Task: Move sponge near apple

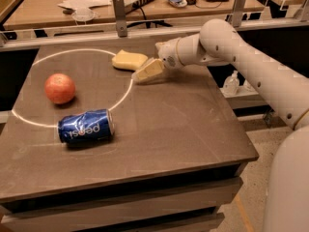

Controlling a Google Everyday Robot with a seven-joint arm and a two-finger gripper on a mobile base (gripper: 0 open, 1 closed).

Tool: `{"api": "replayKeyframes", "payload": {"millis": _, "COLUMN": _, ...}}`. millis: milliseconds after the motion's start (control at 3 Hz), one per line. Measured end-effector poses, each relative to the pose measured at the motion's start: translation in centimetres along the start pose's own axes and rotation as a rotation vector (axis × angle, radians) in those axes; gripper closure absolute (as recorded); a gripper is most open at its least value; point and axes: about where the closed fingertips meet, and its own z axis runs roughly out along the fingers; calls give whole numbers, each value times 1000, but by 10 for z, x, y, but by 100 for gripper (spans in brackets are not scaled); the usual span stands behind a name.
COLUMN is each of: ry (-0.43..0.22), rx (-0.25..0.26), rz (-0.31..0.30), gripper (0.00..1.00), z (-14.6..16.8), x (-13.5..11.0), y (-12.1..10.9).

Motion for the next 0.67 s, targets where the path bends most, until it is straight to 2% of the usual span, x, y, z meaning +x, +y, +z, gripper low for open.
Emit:
{"api": "replayKeyframes", "payload": {"millis": 333, "ry": -17, "rx": -28, "rz": 16, "gripper": 27, "z": 20, "x": -11, "y": 5}}
{"api": "replayKeyframes", "payload": {"millis": 667, "ry": -16, "rx": -62, "rz": 1, "gripper": 58, "z": 25, "x": -21, "y": 17}}
